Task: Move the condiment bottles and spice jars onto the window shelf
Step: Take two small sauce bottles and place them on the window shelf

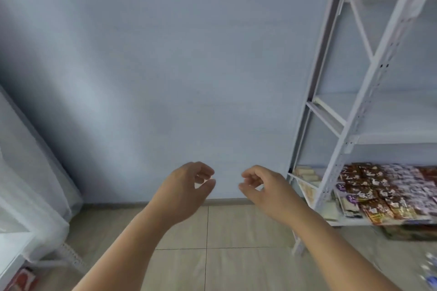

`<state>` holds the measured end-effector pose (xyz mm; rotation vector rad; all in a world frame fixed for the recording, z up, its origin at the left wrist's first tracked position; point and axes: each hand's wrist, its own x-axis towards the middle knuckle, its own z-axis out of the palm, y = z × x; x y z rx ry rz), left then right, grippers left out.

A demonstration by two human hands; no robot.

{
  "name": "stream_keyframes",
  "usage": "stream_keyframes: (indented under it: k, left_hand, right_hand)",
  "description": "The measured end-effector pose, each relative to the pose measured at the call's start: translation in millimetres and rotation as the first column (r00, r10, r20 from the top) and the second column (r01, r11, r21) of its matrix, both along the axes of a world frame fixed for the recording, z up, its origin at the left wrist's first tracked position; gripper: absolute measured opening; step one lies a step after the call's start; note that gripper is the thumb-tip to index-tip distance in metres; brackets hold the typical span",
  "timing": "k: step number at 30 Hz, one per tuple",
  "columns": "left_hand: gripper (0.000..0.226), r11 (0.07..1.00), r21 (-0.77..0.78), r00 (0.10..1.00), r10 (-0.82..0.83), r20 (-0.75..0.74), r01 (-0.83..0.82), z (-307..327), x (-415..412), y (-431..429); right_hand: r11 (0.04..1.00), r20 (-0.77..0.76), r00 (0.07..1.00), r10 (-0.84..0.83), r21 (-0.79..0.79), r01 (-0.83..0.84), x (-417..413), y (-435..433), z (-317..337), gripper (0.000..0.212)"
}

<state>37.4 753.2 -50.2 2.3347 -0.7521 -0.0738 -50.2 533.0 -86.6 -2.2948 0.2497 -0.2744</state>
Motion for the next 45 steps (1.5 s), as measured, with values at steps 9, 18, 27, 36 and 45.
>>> stream_keyframes:
  k: [9,18,27,36,45]
  left_hand:
    - [0.022,0.975,0.119,0.977,-0.196,0.078,0.186,1.8,-48.8,-133.9]
    - [0.03,0.881,0.33,0.877,-0.422,0.229,0.338,-0.7,-59.9,-265.5]
    - [0.036,0.827,0.327,0.812,-0.538,0.227,0.457,-0.3,-55.2,-413.9]
    - [0.036,0.788,0.35,0.792,-0.585,0.172,0.506,-1.1,-78.8,-517.7]
    - [0.035,0.834,0.276,0.842,-0.524,0.128,0.478,10.5,-129.9,-626.5]
  right_hand:
    - [0.982,-0.02,0.982,-0.19,-0.023,0.19,-94.7,-109.5,-0.9,0.024]
    - [0.93,-0.08,0.954,-0.29,-0.256,0.262,-134.3,-217.5,14.4,0.034]
    - [0.823,-0.154,0.914,-0.375,-0.509,0.252,-143.5,-339.2,33.2,0.032]
    - [0.804,-0.164,0.887,-0.432,-0.515,0.297,-176.6,-434.0,30.7,0.04]
    - [0.834,-0.177,0.908,-0.38,-0.489,0.254,-229.1,-548.1,41.5,0.041]
